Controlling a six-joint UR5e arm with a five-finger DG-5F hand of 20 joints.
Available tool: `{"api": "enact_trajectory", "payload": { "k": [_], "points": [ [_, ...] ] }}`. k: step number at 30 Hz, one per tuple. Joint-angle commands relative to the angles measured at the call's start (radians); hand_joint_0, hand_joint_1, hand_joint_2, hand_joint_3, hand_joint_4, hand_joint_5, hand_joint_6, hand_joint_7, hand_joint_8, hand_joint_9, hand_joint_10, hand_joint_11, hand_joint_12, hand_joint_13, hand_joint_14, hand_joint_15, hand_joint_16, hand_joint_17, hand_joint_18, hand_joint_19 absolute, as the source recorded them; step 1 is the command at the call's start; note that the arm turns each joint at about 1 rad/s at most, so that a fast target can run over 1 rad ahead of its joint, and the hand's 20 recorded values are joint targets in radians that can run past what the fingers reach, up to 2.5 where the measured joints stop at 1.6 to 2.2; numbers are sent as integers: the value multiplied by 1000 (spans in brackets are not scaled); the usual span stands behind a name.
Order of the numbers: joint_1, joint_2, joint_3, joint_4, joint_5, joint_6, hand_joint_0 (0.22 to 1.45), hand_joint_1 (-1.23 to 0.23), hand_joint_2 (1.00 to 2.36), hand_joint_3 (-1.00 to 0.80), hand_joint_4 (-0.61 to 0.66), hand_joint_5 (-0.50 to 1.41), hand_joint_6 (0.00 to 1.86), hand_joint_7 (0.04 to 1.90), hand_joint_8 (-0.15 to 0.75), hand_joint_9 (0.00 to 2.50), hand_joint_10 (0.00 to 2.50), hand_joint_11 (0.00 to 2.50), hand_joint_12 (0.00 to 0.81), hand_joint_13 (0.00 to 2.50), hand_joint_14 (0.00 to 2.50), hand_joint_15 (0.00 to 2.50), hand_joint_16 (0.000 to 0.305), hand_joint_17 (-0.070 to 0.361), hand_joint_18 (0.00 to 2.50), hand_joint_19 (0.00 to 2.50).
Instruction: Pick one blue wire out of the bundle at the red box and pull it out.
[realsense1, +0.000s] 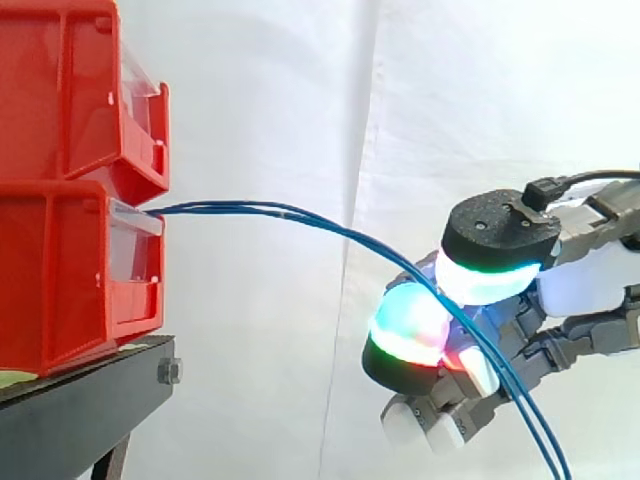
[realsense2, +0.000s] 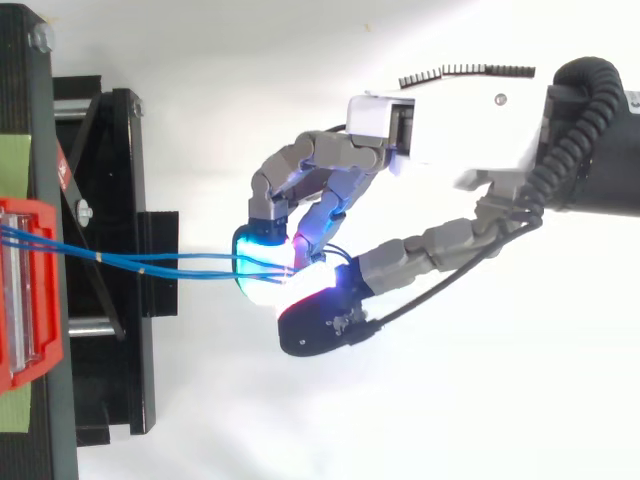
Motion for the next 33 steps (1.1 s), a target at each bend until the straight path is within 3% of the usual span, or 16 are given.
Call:
{"api": "enact_trajectory", "payload": {
  "k": [1,3,4,7,10,11,15,19,25,26,33],
  "points": [
    [1,0,0,-1,0,0,577,-795,1010,-369,277,-110,824,900,261,1036,22,612,370,550,16,365,61,136,348,470],
    [-1,0,0,-1,0,1,572,-727,1008,-387,260,-86,785,944,251,1053,23,567,365,555,17,354,60,135,347,482],
    [-1,0,0,-1,0,1,572,-615,1010,-374,244,-68,736,1009,237,1057,20,527,359,558,15,355,60,135,344,484],
    [-1,0,0,-1,0,1,582,-499,1013,-324,264,-33,573,1302,222,1032,19,455,354,549,15,353,59,134,327,501],
    [-1,0,0,-1,0,1,587,-477,1014,-256,302,-20,509,1405,232,1018,17,400,368,551,16,346,63,141,333,492],
    [-1,0,0,-1,0,1,599,-474,1012,-188,350,-22,502,1344,245,1047,16,379,388,569,14,337,67,151,358,488],
    [-2,2,0,-1,0,1,612,-522,1010,-125,341,-25,502,1282,257,1056,16,396,400,584,14,338,70,157,377,484],
    [-4,0,0,-1,0,1,606,-676,1012,-79,326,-44,514,1289,274,1102,21,577,406,596,17,365,69,156,394,484],
    [-4,0,0,-1,0,1,599,-773,1014,-89,301,-95,657,1011,276,1078,26,703,404,588,17,383,67,151,391,483],
    [-4,0,0,-1,0,1,607,-825,1017,-99,302,-119,746,865,269,1069,27,728,393,581,16,388,65,146,381,495],
    [-4,0,0,-1,0,1,612,-844,1017,-79,304,-118,767,834,262,1051,26,679,391,572,16,378,65,146,388,470]
  ]
}}
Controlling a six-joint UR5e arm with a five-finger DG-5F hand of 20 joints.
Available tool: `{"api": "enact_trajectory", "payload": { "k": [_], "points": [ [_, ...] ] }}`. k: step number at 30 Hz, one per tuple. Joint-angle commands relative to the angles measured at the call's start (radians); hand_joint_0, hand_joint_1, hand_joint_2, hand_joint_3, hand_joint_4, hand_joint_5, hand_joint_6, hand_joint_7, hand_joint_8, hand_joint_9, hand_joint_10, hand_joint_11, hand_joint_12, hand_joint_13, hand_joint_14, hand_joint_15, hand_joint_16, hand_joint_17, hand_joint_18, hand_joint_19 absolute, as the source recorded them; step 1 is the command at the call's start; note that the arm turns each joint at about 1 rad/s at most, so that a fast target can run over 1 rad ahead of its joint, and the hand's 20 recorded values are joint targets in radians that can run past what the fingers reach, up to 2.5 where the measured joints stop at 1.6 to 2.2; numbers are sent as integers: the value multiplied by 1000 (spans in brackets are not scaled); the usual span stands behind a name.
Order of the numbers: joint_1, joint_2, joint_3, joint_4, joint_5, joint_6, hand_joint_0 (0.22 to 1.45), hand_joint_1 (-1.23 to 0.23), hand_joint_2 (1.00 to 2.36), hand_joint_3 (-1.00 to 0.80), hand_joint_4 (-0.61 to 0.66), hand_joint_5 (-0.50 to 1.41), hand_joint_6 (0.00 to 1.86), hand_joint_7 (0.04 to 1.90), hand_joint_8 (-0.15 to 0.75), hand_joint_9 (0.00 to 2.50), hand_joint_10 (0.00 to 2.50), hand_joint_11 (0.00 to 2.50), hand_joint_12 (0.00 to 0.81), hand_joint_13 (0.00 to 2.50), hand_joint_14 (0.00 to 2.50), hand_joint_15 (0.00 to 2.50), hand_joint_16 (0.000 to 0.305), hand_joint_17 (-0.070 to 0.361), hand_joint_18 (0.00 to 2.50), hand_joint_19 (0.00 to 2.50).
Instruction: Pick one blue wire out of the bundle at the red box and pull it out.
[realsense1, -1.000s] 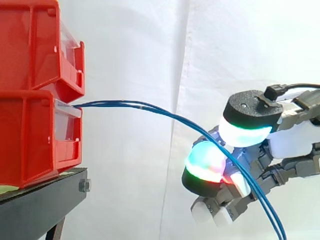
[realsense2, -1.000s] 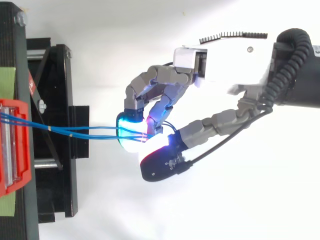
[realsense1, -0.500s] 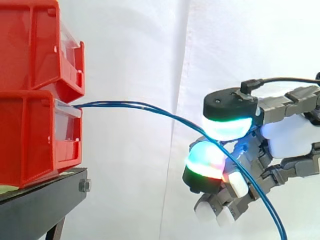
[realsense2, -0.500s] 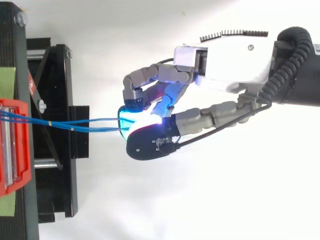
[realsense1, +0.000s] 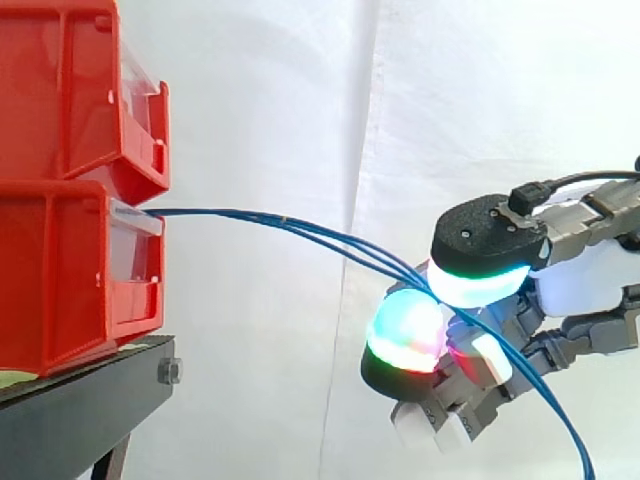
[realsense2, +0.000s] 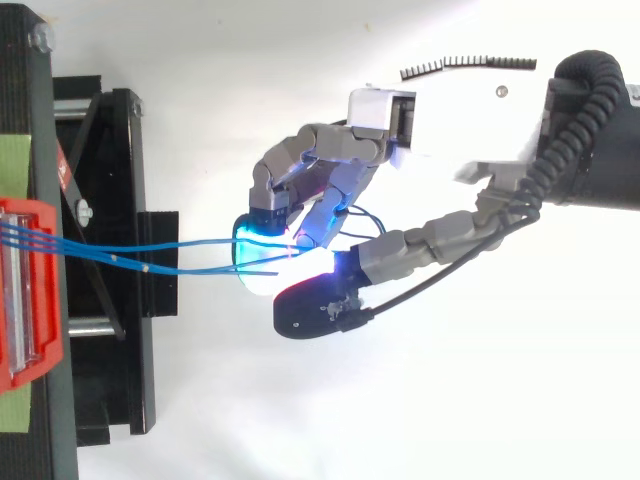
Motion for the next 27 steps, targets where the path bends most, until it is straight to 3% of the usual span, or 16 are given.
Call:
{"api": "enact_trajectory", "payload": {
  "k": [1,3,5,10,18,21,23,27],
  "points": [
    [0,0,0,0,0,0,590,-823,1009,-81,346,-66,607,1150,273,1029,19,526,410,565,14,352,72,161,423,463],
    [0,0,0,0,0,0,565,-687,1010,-151,350,-35,516,1318,256,1025,17,437,407,563,13,326,72,161,392,474],
    [0,1,0,0,0,0,564,-580,1007,-176,370,-26,502,1263,258,1043,14,354,410,565,13,315,73,165,377,471],
    [-1,0,0,0,-2,0,585,-500,1008,-135,376,-23,503,1182,243,1058,16,335,400,562,13,308,72,161,364,486],
    [-1,0,0,0,-2,0,599,-661,1006,-41,312,-33,501,1293,280,1097,19,485,417,601,14,355,73,163,400,482],
    [-1,0,0,0,-2,0,591,-752,1008,-64,284,-73,606,1086,284,1091,24,630,423,602,15,375,72,163,406,472],
    [-1,0,0,0,-2,0,600,-817,1012,-82,281,-121,768,815,270,1074,26,695,408,585,16,381,68,153,389,475],
    [-1,0,0,0,-3,0,600,-837,1015,-48,274,-124,796,755,270,1080,27,746,404,578,16,379,67,151,399,468]
  ]
}}
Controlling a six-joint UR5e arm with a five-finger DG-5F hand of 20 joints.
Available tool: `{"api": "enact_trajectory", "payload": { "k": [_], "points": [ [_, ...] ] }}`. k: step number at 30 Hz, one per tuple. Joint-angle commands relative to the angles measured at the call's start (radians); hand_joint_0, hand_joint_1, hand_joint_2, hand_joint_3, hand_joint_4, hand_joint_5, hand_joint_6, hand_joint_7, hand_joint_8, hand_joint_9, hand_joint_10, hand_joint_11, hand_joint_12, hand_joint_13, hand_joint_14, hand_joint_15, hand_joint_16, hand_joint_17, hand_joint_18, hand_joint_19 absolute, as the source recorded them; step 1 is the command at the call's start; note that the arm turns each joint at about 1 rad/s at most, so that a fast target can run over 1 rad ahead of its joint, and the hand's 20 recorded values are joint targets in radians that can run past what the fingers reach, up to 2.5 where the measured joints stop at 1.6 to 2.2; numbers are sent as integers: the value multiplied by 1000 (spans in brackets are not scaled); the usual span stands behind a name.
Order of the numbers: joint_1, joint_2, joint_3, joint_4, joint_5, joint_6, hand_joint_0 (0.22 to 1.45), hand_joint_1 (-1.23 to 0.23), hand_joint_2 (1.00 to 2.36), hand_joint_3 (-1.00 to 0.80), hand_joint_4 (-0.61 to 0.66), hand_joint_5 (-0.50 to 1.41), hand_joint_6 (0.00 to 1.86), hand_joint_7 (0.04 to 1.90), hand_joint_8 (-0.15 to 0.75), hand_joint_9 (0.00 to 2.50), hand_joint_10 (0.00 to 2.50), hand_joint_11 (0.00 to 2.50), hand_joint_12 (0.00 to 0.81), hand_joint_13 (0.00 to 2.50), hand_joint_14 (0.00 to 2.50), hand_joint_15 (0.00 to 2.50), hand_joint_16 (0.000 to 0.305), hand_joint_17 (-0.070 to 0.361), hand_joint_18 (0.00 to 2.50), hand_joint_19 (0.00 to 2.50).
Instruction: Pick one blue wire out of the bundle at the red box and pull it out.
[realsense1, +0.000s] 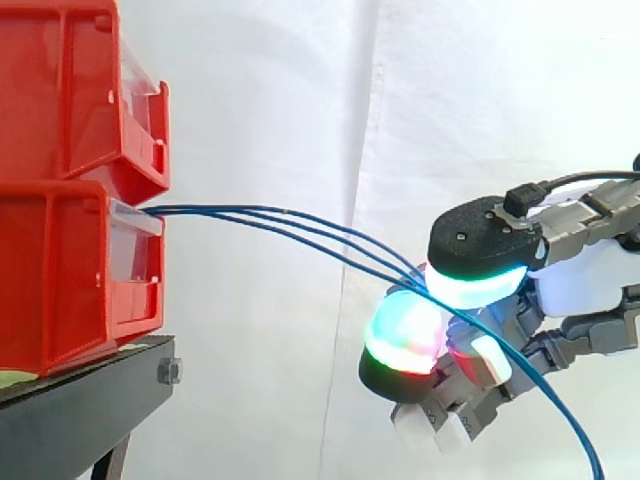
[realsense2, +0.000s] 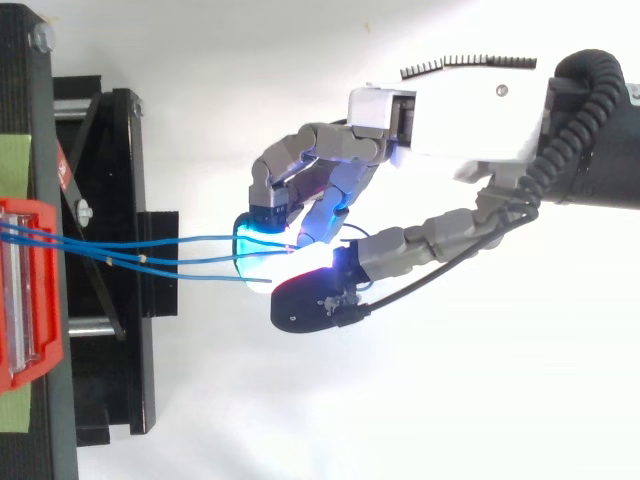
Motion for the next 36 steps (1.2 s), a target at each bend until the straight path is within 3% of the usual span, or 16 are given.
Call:
{"api": "enact_trajectory", "payload": {
  "k": [1,6,9,11,13,17,20,25,28,31,36],
  "points": [
    [0,1,0,0,-1,0,599,-837,1015,-36,276,-124,800,753,272,1082,24,744,405,576,16,378,67,151,397,465],
    [0,9,0,0,1,-3,617,-844,1011,-16,274,-118,788,813,272,1080,23,679,408,581,15,367,69,155,405,464],
    [0,10,0,0,1,-3,632,-850,1008,-14,322,-95,691,974,272,1058,22,613,409,582,15,361,69,155,409,461],
    [0,10,0,-2,1,-3,655,-833,1010,-55,382,-65,551,1204,257,1031,22,550,393,570,15,346,66,149,387,461],
    [0,10,0,0,1,-3,668,-805,1013,-72,417,-56,511,1276,246,1039,22,533,379,566,15,345,64,144,378,466],
    [0,10,0,0,-1,0,708,-783,1013,-131,416,-55,502,1257,237,1071,23,579,364,568,17,363,60,135,363,476],
    [0,12,0,0,-2,0,719,-759,1019,-126,342,-69,510,1272,239,1047,27,661,361,559,16,378,58,130,351,475],
    [0,21,0,0,-2,-3,702,-886,1019,-170,332,-127,713,910,236,981,27,730,365,538,16,367,58,131,374,435],
    [-2,27,0,-2,-2,-3,678,-950,1010,-360,290,-148,779,795,236,951,27,740,367,531,17,377,59,133,373,432],
    [-2,29,0,-8,-2,-3,673,-966,1000,-500,272,-156,827,735,236,943,25,728,367,524,16,365,59,134,373,434],
    [-2,29,0,-11,-4,-3,657,-954,1000,-500,248,-144,842,758,235,970,27,710,364,534,16,357,59,132,386,437]
  ]
}}
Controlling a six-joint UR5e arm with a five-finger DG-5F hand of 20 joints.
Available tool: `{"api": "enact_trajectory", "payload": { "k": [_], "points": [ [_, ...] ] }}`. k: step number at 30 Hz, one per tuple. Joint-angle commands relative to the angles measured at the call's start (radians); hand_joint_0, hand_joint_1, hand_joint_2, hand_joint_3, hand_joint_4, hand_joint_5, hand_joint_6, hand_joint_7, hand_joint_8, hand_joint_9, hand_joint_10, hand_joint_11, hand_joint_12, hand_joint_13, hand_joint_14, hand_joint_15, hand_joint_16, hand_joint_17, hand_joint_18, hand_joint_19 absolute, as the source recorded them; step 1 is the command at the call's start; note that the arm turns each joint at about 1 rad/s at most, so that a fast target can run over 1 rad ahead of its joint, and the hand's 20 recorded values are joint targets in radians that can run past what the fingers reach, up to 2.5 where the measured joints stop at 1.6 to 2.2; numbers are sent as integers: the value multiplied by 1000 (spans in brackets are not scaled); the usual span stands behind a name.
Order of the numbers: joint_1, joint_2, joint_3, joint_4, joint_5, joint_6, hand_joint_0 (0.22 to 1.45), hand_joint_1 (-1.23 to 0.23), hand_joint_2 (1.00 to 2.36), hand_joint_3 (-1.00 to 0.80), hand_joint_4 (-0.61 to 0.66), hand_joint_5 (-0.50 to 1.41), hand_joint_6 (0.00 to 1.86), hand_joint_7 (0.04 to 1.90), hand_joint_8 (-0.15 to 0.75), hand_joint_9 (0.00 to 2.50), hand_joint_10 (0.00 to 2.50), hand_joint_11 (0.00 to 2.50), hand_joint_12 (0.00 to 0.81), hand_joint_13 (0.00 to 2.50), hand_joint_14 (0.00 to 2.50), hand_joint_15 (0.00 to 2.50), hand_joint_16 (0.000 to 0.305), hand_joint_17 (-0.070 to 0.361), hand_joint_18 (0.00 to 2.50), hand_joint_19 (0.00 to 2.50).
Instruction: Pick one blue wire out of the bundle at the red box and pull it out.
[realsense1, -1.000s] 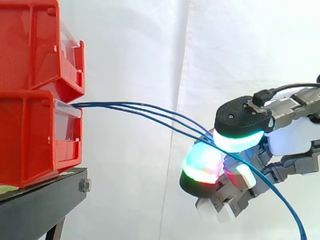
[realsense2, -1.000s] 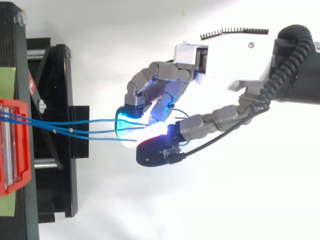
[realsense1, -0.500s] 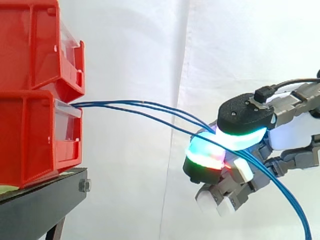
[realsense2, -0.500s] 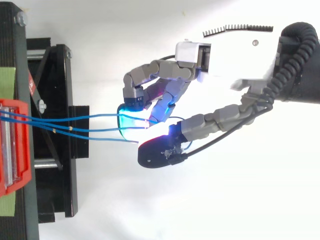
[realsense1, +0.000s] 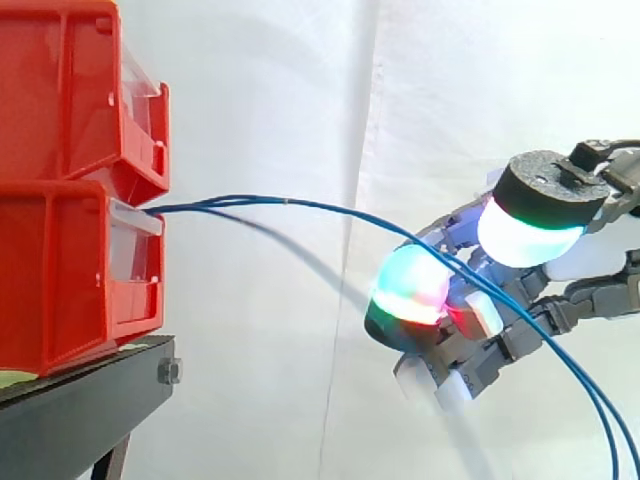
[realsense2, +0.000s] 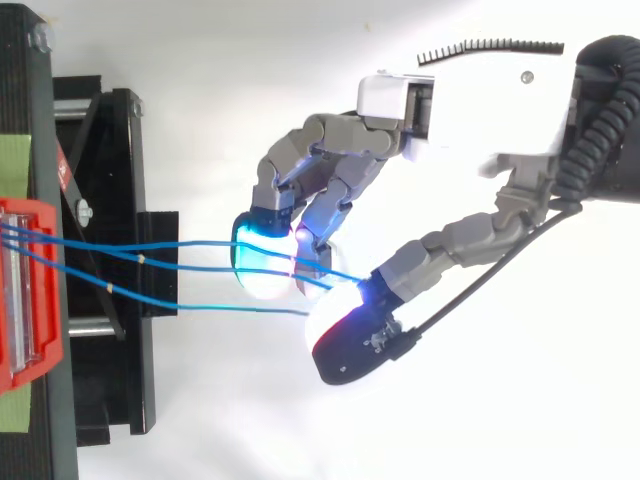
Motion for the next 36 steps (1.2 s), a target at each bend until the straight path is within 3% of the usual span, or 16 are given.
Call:
{"api": "enact_trajectory", "payload": {
  "k": [1,3,5,10,15,23,25,29,32,36],
  "points": [
    [0,0,0,-2,-1,2,608,-843,1000,-500,259,-128,809,804,231,988,24,678,362,532,17,363,59,132,382,454],
    [0,0,0,0,-1,2,575,-706,1002,-472,247,-87,672,1005,237,997,25,582,361,539,16,360,59,133,364,476],
    [0,0,0,-2,-1,3,585,-554,1012,-334,246,-48,500,1334,229,968,20,486,357,516,16,370,59,132,299,500],
    [0,0,0,-2,-1,3,609,-505,1012,-214,305,-46,502,1227,248,1002,19,460,386,536,15,364,64,145,323,505],
    [0,2,0,0,1,2,612,-686,1011,-116,290,-51,500,1284,275,1049,24,585,404,576,15,378,68,154,384,493],
    [0,0,0,0,3,2,620,-806,1013,-157,280,-121,735,874,267,1041,24,707,397,569,16,386,65,146,382,493],
    [0,0,0,0,4,2,583,-803,1014,-266,267,-115,715,927,241,1021,27,704,371,549,17,396,60,134,345,505],
    [0,0,1,0,4,0,556,-654,1013,-303,264,-50,539,1272,231,1031,22,563,362,546,17,382,60,135,332,520],
    [0,0,0,0,4,-1,564,-527,1012,-265,327,-37,502,1224,242,1054,19,474,386,565,17,359,65,147,354,519],
    [0,2,1,0,4,-1,597,-491,1011,-183,343,-31,503,1190,250,1086,20,455,395,582,15,364,68,152,365,519]
  ]
}}
